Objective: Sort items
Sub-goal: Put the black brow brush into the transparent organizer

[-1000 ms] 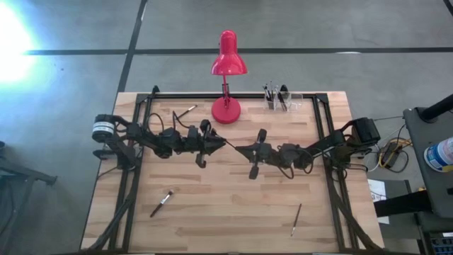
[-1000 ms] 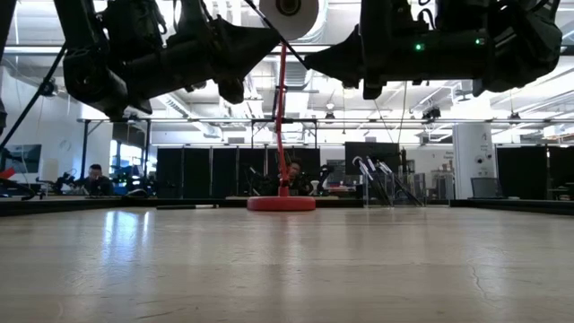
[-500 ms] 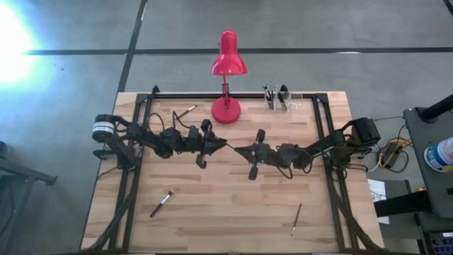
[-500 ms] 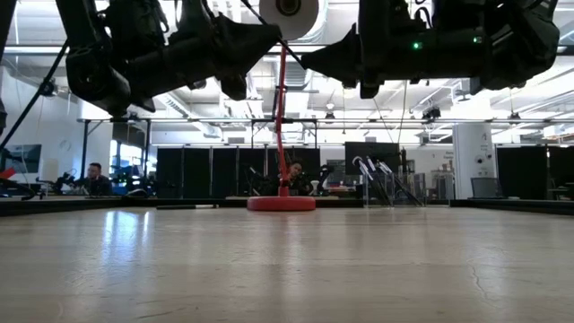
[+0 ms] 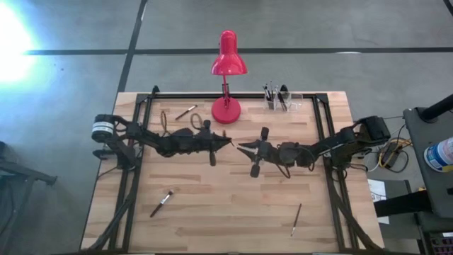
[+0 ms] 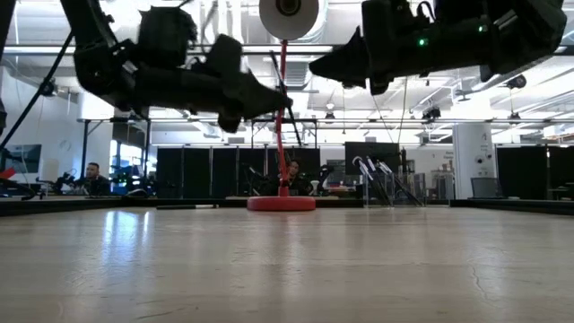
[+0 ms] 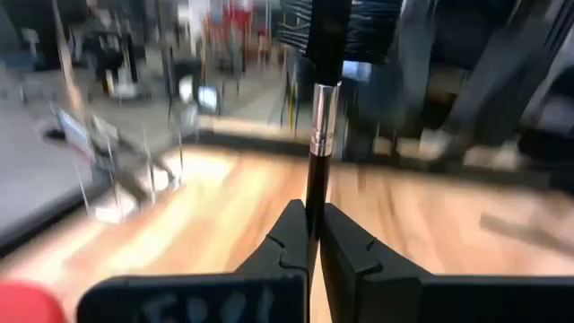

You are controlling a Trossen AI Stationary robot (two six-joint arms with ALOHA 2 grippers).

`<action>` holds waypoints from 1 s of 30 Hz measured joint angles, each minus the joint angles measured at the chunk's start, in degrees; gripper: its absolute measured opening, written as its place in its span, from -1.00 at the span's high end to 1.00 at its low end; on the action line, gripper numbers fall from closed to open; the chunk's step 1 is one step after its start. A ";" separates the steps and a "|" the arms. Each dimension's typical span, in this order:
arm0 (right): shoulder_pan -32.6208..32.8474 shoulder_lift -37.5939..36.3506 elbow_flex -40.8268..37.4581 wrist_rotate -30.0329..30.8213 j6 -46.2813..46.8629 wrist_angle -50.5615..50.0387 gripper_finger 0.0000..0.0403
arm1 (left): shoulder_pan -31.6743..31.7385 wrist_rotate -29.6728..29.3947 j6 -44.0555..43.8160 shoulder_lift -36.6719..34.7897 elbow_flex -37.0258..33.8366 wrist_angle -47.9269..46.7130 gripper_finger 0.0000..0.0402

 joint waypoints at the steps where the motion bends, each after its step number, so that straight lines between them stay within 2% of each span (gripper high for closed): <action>1: 0.00 -0.49 -0.02 0.00 0.00 -0.32 0.64 | -0.04 -0.17 0.42 0.02 1.19 -3.62 0.96; 4: -0.11 -0.84 -0.01 -0.23 0.02 -0.96 0.52 | -0.74 -0.42 1.96 0.76 5.41 -12.01 0.96; 6: -0.24 -0.35 0.10 -0.25 0.40 -1.55 0.44 | -1.60 -0.39 3.28 1.70 7.72 -14.38 0.96; 16: -0.24 0.96 2.08 -0.41 2.01 -3.99 0.22 | -4.24 1.24 6.13 4.04 10.02 -14.90 0.96; 22: -0.24 0.96 2.14 -0.39 3.00 -4.43 0.32 | -4.30 1.82 6.44 3.96 10.00 -14.87 0.96; 30: -0.41 0.96 2.14 -1.95 3.66 -4.82 0.62 | -4.65 3.05 6.74 3.96 10.10 -14.70 0.96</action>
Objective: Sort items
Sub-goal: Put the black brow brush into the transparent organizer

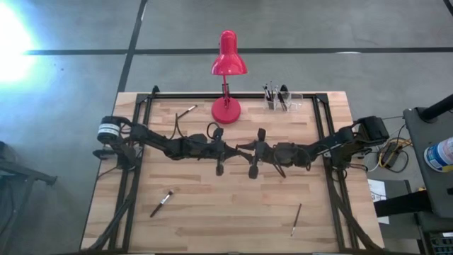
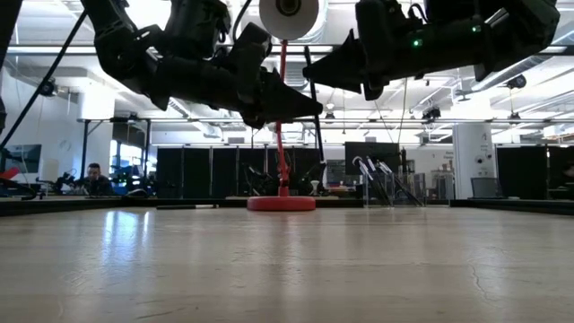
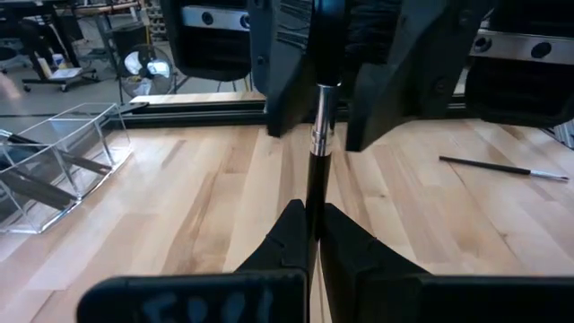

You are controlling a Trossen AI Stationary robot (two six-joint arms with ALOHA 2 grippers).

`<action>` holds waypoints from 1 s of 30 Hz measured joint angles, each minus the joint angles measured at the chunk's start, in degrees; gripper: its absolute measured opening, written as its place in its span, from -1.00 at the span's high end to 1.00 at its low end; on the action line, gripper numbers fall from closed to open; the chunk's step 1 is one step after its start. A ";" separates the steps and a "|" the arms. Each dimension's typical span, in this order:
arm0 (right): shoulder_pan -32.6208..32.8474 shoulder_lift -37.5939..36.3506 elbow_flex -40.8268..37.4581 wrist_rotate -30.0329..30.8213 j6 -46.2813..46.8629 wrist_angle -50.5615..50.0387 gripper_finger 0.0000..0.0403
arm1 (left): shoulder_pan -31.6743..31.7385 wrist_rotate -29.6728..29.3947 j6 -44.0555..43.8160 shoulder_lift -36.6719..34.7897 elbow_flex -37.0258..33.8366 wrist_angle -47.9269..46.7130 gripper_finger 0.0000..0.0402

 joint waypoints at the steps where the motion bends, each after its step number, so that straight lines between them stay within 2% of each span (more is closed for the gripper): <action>1: -0.16 0.00 0.01 -0.84 0.12 0.00 0.66 | 0.00 0.01 0.01 0.00 0.01 0.06 0.96; 4: -0.90 0.02 0.00 -3.25 0.35 -0.02 0.77 | 0.00 0.16 0.11 0.00 0.01 0.16 0.96; 8: -1.23 0.04 0.00 -3.47 -0.67 -0.01 0.90 | 0.00 0.09 -0.62 0.00 0.01 0.18 0.94; 14: -1.23 -1.96 -0.69 -2.60 -2.82 -1.04 0.92 | 0.00 -0.18 -2.33 -0.12 -0.11 0.62 0.66; 17: -1.23 -5.41 -1.30 1.36 -4.14 -5.36 0.92 | 0.13 -0.83 -2.40 -0.29 -0.34 0.35 0.57; 21: -2.80 -13.56 -2.50 6.94 -5.98 -14.74 0.93 | 0.28 -1.03 -2.05 -0.33 -0.66 0.39 0.55; 26: -11.20 -26.16 -3.12 12.32 -6.26 -31.83 0.93 | 0.63 -1.03 -2.17 -0.48 -1.23 0.43 0.54; 30: -23.40 -32.88 -4.61 10.21 -7.71 -37.42 0.93 | 0.71 -1.03 -2.23 -0.86 -1.23 0.54 0.54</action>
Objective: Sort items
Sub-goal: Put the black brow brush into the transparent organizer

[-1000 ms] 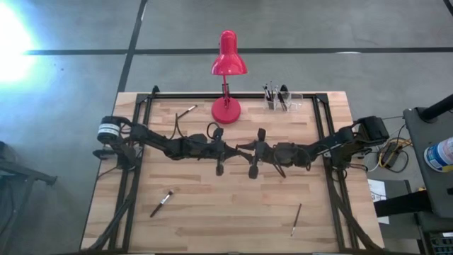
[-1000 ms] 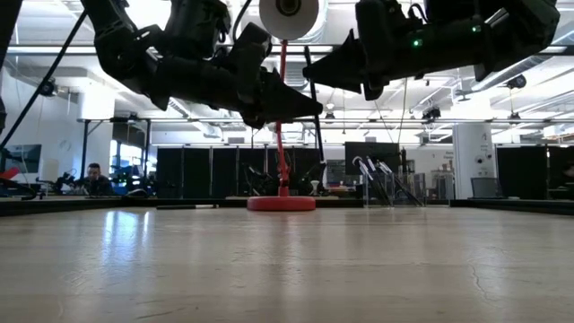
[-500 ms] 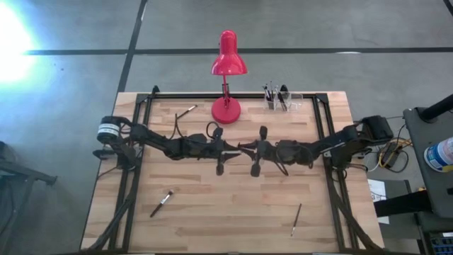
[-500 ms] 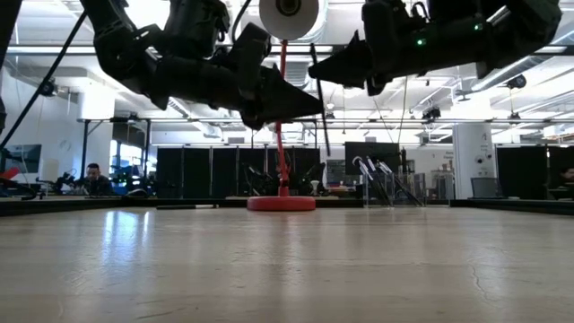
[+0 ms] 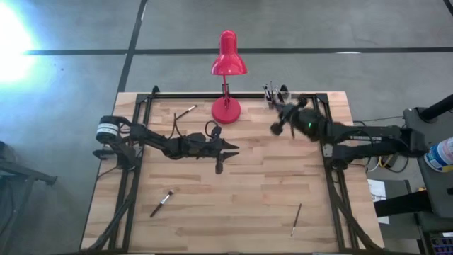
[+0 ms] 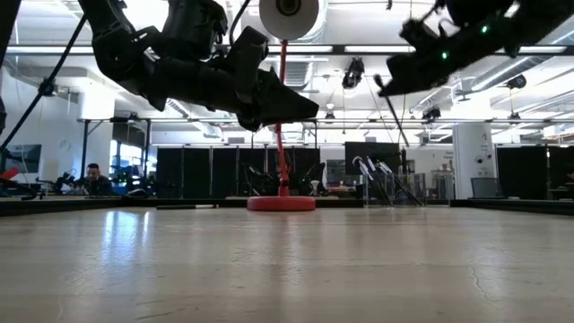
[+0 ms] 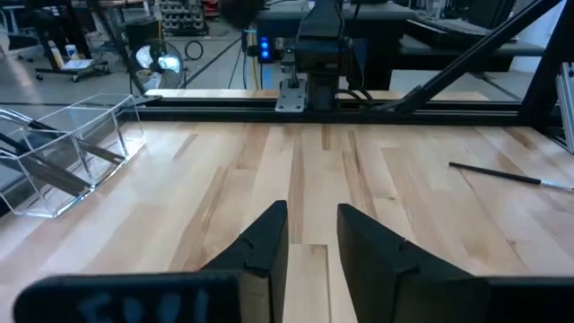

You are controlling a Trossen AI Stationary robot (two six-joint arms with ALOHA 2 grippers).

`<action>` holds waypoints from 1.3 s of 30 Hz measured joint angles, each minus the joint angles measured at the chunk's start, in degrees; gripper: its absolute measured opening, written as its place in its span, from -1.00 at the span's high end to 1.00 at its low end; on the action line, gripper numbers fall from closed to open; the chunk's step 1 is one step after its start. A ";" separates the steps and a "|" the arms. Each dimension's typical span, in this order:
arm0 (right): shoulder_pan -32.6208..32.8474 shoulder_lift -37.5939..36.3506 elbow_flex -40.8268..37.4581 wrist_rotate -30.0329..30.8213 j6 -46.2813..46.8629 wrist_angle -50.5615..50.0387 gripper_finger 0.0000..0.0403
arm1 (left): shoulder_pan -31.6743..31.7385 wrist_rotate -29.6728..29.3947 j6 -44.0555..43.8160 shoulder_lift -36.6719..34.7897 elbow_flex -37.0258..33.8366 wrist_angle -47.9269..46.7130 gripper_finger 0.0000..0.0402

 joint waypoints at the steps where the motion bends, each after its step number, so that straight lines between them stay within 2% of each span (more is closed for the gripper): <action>1: -3.72 -0.94 -0.44 -1.88 -0.86 -0.14 0.93 | 0.01 0.00 0.00 -0.06 0.00 0.01 0.54; 7: -24.51 -1.10 -1.33 -19.60 -2.03 -0.33 0.93 | -0.02 0.02 0.00 -0.27 0.00 -0.02 0.54; 10: -31.18 0.32 -1.34 -22.43 -2.78 -0.37 0.93 | 0.03 0.02 0.00 -0.27 0.00 -0.11 0.54; 13: -34.99 1.85 -1.27 -23.36 -4.23 -0.31 0.93 | 0.01 0.04 0.10 -0.27 0.00 -0.15 0.53; 16: -37.16 3.84 -1.31 -25.48 -4.38 0.19 0.93 | 0.03 0.04 0.15 -0.27 0.00 -0.20 0.53; 22: -39.49 9.02 -1.60 -25.68 -6.20 5.35 0.94 | 0.03 0.05 0.09 -0.27 0.00 -0.51 0.53; 39: -41.39 17.14 -1.67 -25.58 -6.44 5.44 0.94 | 0.05 0.26 0.00 -0.27 0.00 -1.29 0.53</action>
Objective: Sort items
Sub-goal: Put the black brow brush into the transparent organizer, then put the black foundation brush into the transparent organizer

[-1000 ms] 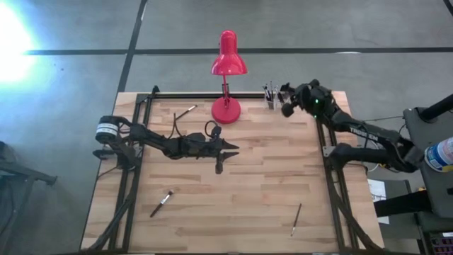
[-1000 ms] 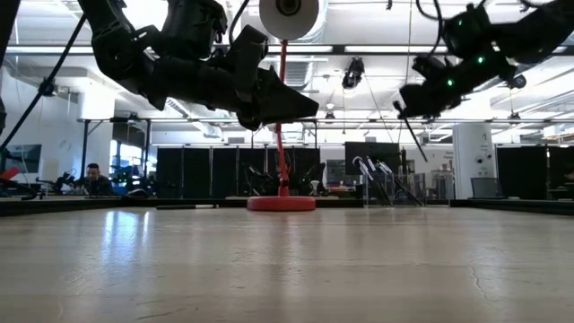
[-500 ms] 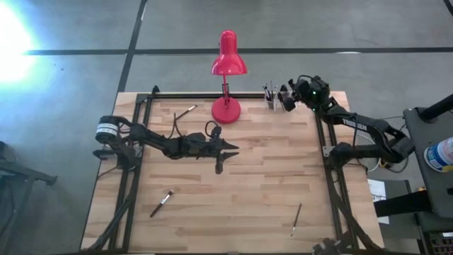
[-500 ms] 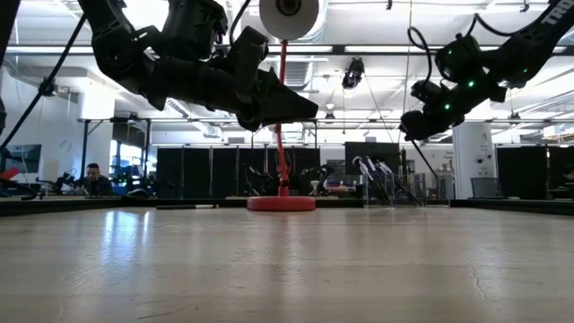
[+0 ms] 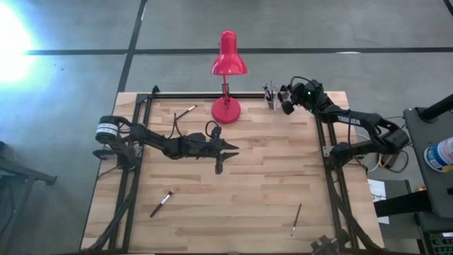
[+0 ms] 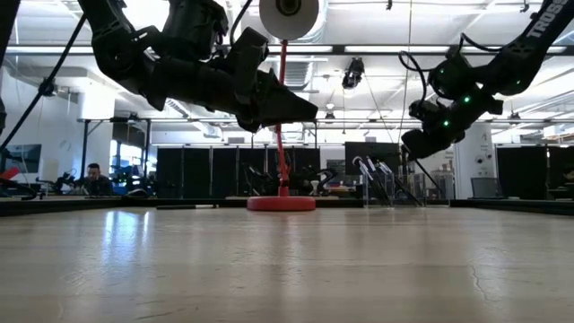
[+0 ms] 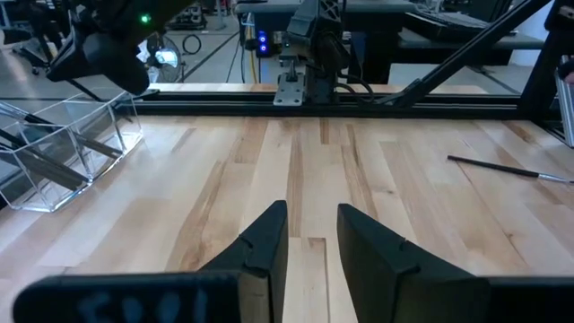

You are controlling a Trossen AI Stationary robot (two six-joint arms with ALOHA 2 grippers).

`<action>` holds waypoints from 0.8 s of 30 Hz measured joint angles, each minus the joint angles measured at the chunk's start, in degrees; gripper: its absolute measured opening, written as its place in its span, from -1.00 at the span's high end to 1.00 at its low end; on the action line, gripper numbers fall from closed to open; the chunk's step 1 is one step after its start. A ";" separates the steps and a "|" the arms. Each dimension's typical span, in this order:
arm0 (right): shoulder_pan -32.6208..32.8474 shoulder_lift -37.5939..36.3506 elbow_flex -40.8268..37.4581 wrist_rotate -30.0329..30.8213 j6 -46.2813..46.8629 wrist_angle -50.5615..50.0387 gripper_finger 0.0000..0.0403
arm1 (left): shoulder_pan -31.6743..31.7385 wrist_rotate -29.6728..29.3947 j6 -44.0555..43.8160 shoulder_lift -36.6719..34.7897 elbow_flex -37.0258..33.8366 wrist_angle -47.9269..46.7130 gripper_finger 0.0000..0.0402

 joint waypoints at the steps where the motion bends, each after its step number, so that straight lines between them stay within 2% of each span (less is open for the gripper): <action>1: -0.01 0.20 0.00 0.31 0.54 0.00 0.93 | 0.00 0.01 0.00 0.00 0.00 -0.02 0.53; 9: -0.31 2.93 -0.02 0.44 2.21 -0.72 0.75 | 0.00 0.02 -0.02 0.00 0.00 -0.04 0.53; 14: -0.36 3.95 -0.04 2.60 3.68 -0.69 0.70 | 0.00 0.02 -0.02 0.00 0.00 -0.07 0.53; 18: -0.33 3.16 0.18 4.90 4.31 -1.29 0.61 | 0.00 0.02 -0.02 0.00 0.00 -0.04 0.53; 24: -0.33 0.97 2.31 5.10 7.79 -5.01 0.49 | 0.00 0.02 -0.02 0.00 0.00 -0.05 0.53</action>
